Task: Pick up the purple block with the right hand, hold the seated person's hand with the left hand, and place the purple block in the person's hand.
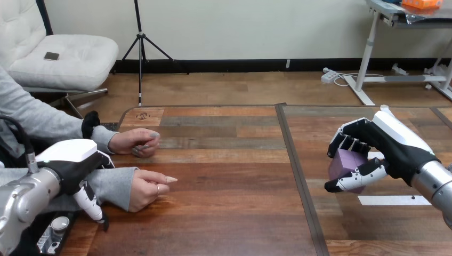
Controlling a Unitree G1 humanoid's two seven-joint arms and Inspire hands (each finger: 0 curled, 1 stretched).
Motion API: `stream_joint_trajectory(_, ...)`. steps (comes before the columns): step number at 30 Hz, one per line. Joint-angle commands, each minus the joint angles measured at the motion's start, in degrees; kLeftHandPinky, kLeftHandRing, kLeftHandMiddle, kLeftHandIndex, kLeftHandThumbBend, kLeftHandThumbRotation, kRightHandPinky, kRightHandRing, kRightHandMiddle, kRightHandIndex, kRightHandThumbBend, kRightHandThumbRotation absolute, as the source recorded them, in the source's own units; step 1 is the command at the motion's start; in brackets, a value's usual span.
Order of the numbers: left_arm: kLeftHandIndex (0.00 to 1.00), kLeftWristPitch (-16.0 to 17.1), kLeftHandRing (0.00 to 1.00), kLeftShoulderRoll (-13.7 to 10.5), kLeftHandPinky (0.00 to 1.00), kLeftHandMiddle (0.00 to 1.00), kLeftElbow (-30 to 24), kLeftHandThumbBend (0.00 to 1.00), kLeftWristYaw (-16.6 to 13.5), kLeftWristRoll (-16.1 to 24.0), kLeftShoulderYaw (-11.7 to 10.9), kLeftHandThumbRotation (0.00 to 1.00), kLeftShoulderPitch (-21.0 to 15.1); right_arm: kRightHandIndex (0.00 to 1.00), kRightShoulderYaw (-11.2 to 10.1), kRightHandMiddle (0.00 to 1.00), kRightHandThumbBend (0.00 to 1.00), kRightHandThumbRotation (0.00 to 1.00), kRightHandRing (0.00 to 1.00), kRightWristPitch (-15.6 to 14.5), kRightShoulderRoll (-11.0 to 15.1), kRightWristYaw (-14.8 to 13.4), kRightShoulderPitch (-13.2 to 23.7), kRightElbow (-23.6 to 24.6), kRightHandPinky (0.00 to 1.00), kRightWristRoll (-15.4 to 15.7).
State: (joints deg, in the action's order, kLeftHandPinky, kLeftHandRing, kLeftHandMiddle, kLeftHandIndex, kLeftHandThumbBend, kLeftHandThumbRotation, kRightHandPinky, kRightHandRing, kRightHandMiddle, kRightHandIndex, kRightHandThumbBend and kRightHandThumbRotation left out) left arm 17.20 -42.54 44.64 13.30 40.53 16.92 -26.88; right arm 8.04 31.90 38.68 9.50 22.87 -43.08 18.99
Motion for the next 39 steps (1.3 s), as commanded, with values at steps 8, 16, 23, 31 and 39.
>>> stream_joint_trajectory(8, 0.41, 5.84, 0.3, 0.39, 0.24, 0.39, 4.16, 0.81, -3.59, -3.26, -0.21, 0.0, -3.38, 0.43, -2.05, 0.42, 0.84, 0.0, 0.37, 0.11, 0.71, -1.18, 2.7, 1.06, 0.35, -0.66)
stream_joint_trajectory(16, 0.37, 6.17, 0.28, 0.58, 0.22, 0.36, 4.72, 0.75, -3.55, -3.81, -0.13, 0.0, -3.64, 0.44, -2.05, 0.42, 0.84, 0.0, 0.38, 0.64, 0.46, -1.34, 2.83, 0.72, 0.35, -0.78)
stream_joint_trajectory(23, 0.35, 6.1, 0.25, 0.52, 0.2, 0.33, 4.84, 0.72, -3.11, -4.12, -0.08, 0.0, -3.92, 0.43, -1.98, 0.42, 0.84, 0.0, 0.38, 0.67, 0.23, -1.84, 2.91, 0.66, 0.35, -0.55)
stream_joint_trajectory(31, 0.34, 5.7, 0.24, 0.55, 0.19, 0.32, 4.81, 0.7, -2.51, -4.52, -0.29, 0.0, -4.13, 0.43, -1.82, 0.42, 0.85, 0.0, 0.37, 1.7, -0.15, -2.37, 3.21, 0.11, 0.35, -0.54)
stream_joint_trajectory(39, 0.35, 5.62, 0.25, 0.05, 0.19, 0.33, 1.35, 0.69, -1.93, -5.63, -1.15, 0.0, -3.47, 0.43, -1.69, 0.41, 0.84, 0.0, 0.36, 2.87, -0.99, -2.35, 3.89, -0.5, 0.34, -1.19)
